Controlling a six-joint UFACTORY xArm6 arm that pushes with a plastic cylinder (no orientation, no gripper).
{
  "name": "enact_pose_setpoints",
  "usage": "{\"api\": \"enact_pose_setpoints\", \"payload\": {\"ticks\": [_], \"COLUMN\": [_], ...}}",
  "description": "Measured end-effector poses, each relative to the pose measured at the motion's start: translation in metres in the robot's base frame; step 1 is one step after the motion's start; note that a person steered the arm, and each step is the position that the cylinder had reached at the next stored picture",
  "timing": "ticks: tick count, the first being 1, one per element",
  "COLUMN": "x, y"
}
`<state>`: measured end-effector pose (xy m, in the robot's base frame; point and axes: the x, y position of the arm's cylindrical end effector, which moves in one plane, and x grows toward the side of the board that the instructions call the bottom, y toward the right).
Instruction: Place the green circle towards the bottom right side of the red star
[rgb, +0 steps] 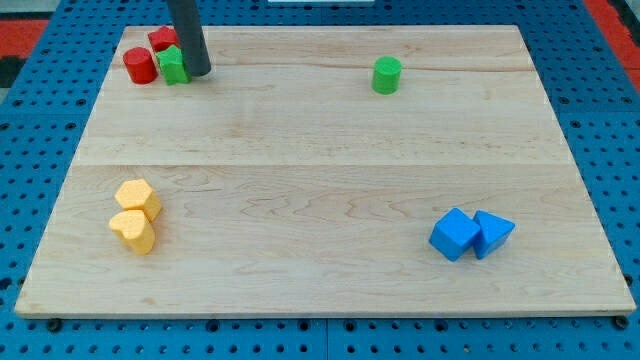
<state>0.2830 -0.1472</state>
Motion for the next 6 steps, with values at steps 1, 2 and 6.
{"api": "enact_pose_setpoints", "payload": {"ticks": [1, 2, 6], "x": [-0.003, -0.025, -0.002], "y": [0.115, 0.193, 0.223]}}
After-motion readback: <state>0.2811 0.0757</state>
